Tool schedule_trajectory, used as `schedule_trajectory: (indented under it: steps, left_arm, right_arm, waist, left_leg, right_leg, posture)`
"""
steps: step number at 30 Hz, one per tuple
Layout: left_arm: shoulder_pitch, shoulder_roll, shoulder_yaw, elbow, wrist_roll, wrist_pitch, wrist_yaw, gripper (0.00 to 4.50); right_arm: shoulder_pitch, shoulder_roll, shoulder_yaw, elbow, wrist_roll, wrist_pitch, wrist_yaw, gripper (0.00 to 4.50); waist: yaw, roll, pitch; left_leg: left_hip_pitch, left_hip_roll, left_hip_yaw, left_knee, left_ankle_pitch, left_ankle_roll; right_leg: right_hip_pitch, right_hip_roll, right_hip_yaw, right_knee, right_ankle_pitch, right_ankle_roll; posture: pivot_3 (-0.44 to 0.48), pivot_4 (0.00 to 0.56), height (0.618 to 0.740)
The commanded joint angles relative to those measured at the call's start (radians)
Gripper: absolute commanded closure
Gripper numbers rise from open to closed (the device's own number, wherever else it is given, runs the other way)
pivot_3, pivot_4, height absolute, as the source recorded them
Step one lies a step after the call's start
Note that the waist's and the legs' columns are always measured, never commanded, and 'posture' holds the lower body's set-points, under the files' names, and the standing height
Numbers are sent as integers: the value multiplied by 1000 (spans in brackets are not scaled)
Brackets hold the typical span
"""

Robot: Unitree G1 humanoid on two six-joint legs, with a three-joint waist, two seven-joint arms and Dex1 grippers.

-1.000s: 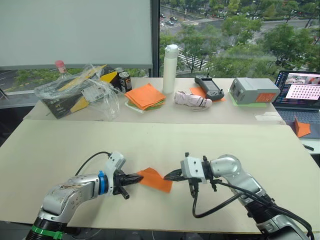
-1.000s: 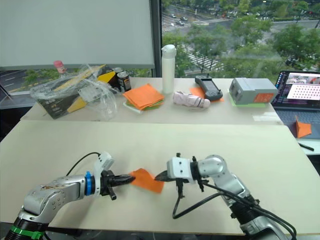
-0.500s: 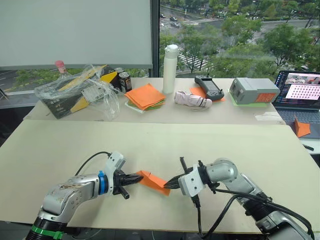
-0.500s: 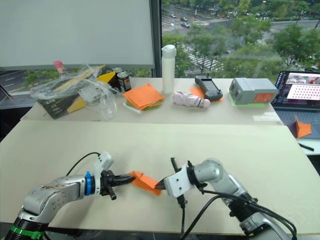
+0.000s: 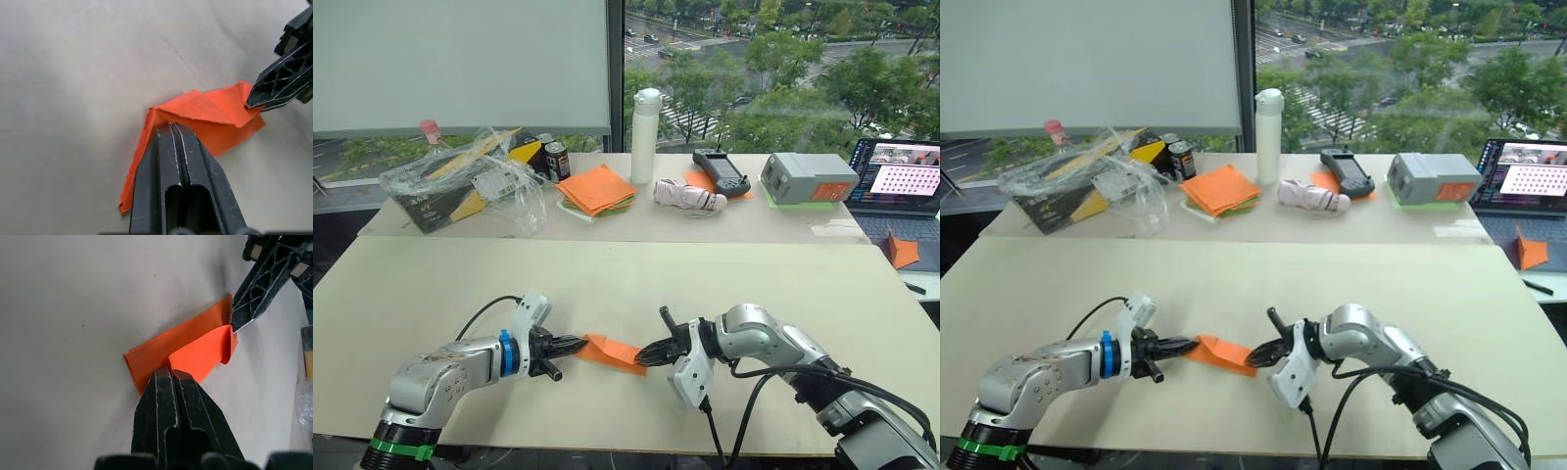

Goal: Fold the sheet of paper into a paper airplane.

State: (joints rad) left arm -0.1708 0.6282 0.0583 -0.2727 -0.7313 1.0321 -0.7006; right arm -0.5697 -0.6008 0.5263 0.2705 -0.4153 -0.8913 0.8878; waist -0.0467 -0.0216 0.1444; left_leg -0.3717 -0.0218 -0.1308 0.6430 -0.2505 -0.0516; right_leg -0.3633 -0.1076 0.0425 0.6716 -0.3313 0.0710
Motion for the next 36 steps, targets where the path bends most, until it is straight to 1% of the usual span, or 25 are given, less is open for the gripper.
schedule_trajectory:
  steps: [1,5,9,14,18,20,23,27,36]
  left_arm:
    - [-17,23,59,-60,-77,43,-25,4500]
    - [-27,33,83,-89,-147,87,-49,4500]
    - [-33,32,71,-102,-160,95,-37,4500]
    - [-60,-5,22,-62,-104,67,8,4500]
    - [-95,-46,-38,-10,-24,17,49,4500]
    - [-102,-54,-76,14,17,-9,48,4500]
    - [-96,-53,-120,32,61,-34,34,4500]
    - [-76,-44,-160,31,88,-53,7,4500]
    - [-52,-27,-189,52,139,-90,-22,4500]
  right_arm:
    - [-3,-19,14,32,-32,9,-1,4459]
    - [-7,-20,22,40,-28,13,-8,4459]
    - [-9,-21,25,45,-24,15,-11,4459]
    - [-10,-20,25,46,-19,19,-11,4459]
    - [-8,-21,24,40,-12,24,-8,4459]
    - [-6,-24,23,37,-12,25,-7,4459]
    - [-3,-29,20,31,-8,28,-5,4459]
    - [0,-34,18,28,-6,30,-4,4459]
    - [-4,-30,19,32,-3,34,-4,4459]
  waist:
    - [0,0,0]
    - [0,0,0]
    - [0,0,0]
    - [1,0,0]
    - [1,0,0]
    - [1,0,0]
    - [1,0,0]
    - [2,0,0]
    - [2,0,0]
  left_leg:
    - [0,0,0,0,0,0]
    - [0,0,0,0,0,0]
    - [1,0,0,0,0,0]
    - [2,0,0,0,0,0]
    - [3,0,0,0,0,0]
    - [3,0,0,0,0,0]
    - [3,0,0,0,0,0]
    - [3,0,0,0,0,0]
    - [3,0,0,0,0,0]
  right_leg:
    - [0,0,0,0,0,0]
    - [1,0,0,0,0,0]
    - [1,0,0,0,0,0]
    - [4,0,0,-2,0,0]
    - [6,0,-1,-4,0,0]
    - [6,0,-1,-5,0,0]
    - [6,0,0,-5,0,0]
    - [7,0,-1,-6,0,0]
    - [8,0,-1,-6,0,0]
  posture:
    - [0,150,740]
    - [0,150,740]
    - [0,150,740]
    - [0,150,740]
    - [0,150,740]
    - [0,150,740]
    - [0,150,740]
    - [0,150,740]
    - [0,150,740]
